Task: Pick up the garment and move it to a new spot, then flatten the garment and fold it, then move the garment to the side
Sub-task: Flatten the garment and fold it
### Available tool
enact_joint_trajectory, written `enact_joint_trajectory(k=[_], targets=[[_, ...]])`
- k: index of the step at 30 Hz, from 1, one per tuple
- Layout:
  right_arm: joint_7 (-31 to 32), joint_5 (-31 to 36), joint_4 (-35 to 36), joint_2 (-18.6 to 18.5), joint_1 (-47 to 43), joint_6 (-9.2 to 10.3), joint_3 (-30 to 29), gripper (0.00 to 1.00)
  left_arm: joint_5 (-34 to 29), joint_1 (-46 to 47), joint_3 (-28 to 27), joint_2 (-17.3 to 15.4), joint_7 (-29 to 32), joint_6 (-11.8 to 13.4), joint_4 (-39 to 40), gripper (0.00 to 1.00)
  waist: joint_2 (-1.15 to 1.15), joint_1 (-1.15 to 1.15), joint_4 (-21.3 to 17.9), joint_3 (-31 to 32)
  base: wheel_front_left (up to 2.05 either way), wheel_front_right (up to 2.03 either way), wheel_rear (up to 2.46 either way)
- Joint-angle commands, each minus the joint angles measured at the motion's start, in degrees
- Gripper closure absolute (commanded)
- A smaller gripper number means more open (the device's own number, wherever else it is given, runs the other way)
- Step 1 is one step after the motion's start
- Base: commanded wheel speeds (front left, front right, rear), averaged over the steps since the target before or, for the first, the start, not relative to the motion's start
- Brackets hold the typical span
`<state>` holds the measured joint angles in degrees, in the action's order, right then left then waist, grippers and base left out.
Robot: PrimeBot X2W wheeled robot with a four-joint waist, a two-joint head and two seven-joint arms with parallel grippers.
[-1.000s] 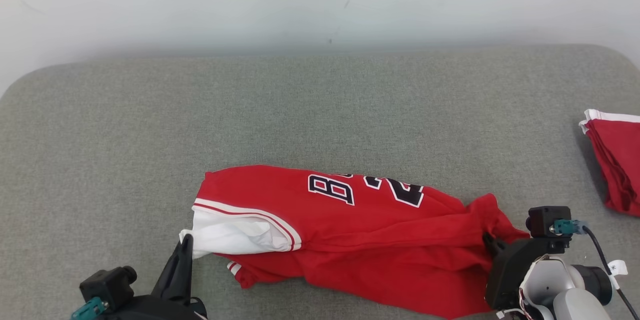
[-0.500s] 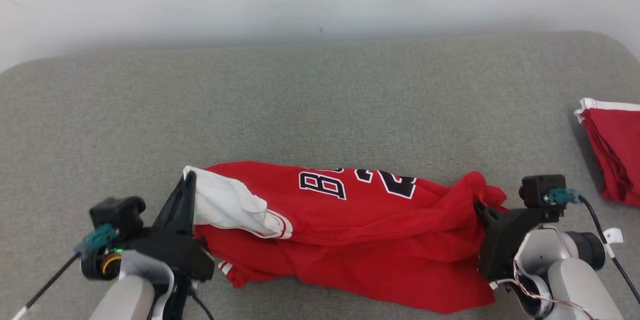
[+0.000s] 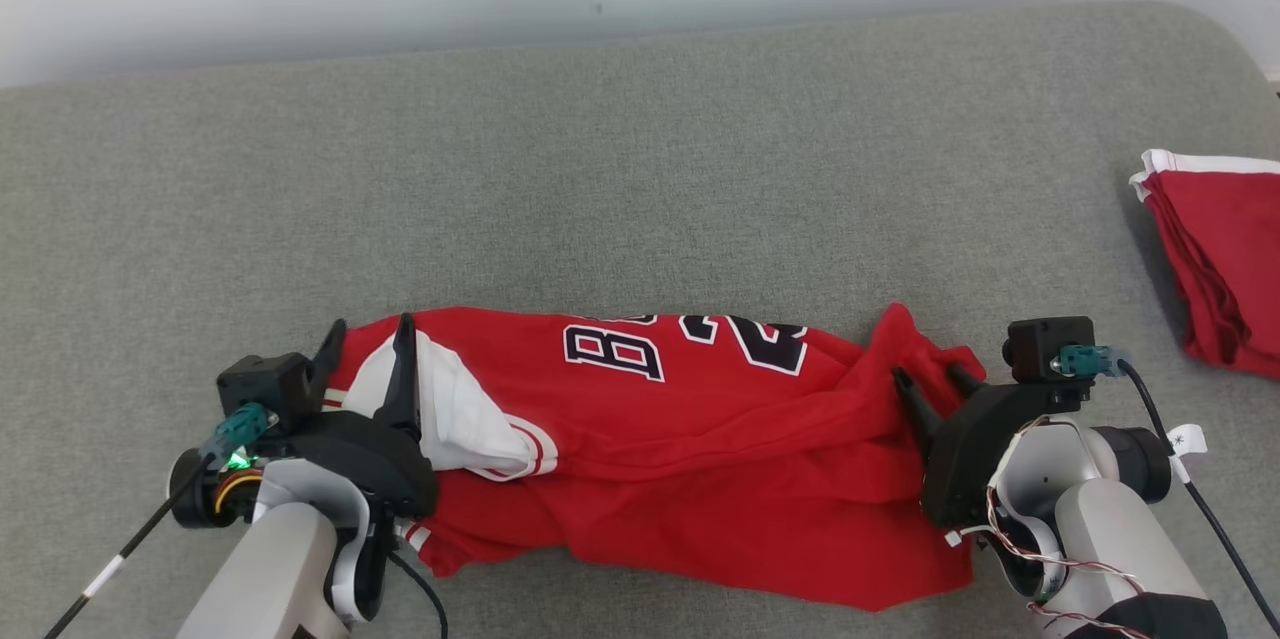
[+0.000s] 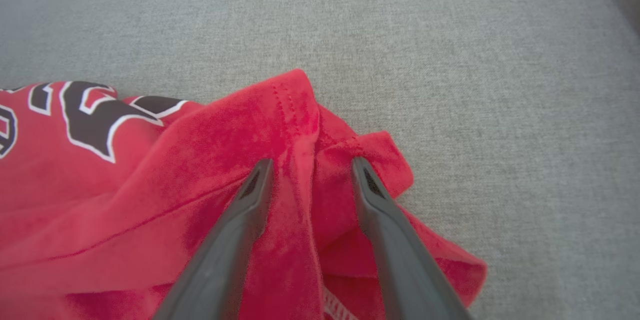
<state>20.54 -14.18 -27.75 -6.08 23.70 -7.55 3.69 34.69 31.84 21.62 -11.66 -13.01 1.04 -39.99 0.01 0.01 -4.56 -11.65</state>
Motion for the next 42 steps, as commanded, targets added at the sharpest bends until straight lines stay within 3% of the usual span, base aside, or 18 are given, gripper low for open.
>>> enact_joint_trajectory(k=[1,7,12,18,28,33,42], targets=[[-1.3,-0.6,0.2,-0.3,-0.1,0.16,0.0,0.0,-0.6,0.0,-0.5,-0.4,-1.0,0.3,-0.4,0.0,-0.01,-0.01,0.3,0.7,0.0,0.0,0.0],[-4.2,-1.3,2.2,-1.6,-3.0,0.16,-1.4,0.0,-2.5,-4.1,-2.3,-1.9,-2.1,1.0,2.6,0.0,-0.01,-0.01,1.0,3.4,0.0,0.0,0.0],[-7.5,-0.2,6.8,-2.9,-7.8,0.16,-4.3,0.0,-6.7,-13.1,-7.2,-2.8,-2.1,3.1,13.9,0.0,-0.01,-0.01,1.8,6.4,0.0,0.0,0.0],[-13.6,0.7,12.8,-3.4,-15.2,0.16,-6.5,0.0,-12.9,-25.1,-11.2,-1.0,-2.2,4.9,26.2,0.0,-0.01,-0.01,2.9,9.8,0.0,0.0,0.0],[-25.7,1.7,17.7,-3.8,-25.0,0.16,-4.3,0.0,-20.0,-37.1,-16.3,4.0,-2.2,1.4,35.8,0.0,-0.01,-0.01,4.4,13.3,0.0,0.0,0.0],[-30.5,3.4,17.7,-4.1,-27.8,0.16,-3.0,0.0,-24.0,-40.1,-17.6,5.4,-2.2,-1.0,36.2,0.0,-0.01,-0.01,4.7,14.3,0.0,0.0,0.0],[-34.0,5.2,14.7,-2.7,-29.5,0.16,-3.9,0.0,-25.3,-41.8,-22.7,7.2,-2.2,-4.1,33.4,0.0,-0.01,-0.01,4.5,15.6,0.0,0.0,0.0]])
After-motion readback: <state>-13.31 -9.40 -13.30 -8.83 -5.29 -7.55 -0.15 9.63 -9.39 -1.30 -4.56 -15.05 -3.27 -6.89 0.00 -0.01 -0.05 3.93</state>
